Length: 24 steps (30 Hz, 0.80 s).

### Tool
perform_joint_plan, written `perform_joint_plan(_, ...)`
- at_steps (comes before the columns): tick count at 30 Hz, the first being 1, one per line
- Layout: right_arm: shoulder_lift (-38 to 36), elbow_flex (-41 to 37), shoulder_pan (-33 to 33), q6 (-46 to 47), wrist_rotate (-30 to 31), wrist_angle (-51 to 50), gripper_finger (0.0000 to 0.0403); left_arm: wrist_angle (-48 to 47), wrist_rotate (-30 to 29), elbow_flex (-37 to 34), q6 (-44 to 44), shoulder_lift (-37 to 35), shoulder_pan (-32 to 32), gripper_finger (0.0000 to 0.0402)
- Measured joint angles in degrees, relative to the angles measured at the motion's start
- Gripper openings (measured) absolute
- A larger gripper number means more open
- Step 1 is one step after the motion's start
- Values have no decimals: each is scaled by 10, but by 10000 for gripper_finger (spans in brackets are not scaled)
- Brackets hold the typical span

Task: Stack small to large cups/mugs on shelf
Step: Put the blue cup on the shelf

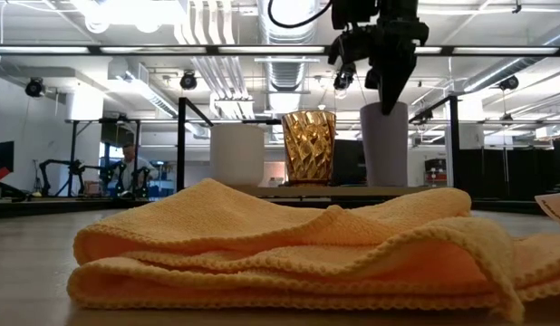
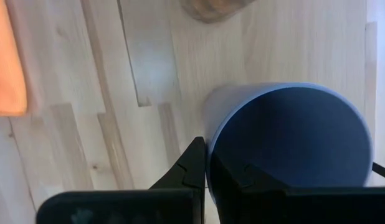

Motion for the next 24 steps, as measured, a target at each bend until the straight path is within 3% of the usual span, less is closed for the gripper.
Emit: perform_joint_plan(24,5,17,4,-4,0,-31,54,0,0,0,0,0,0,59)
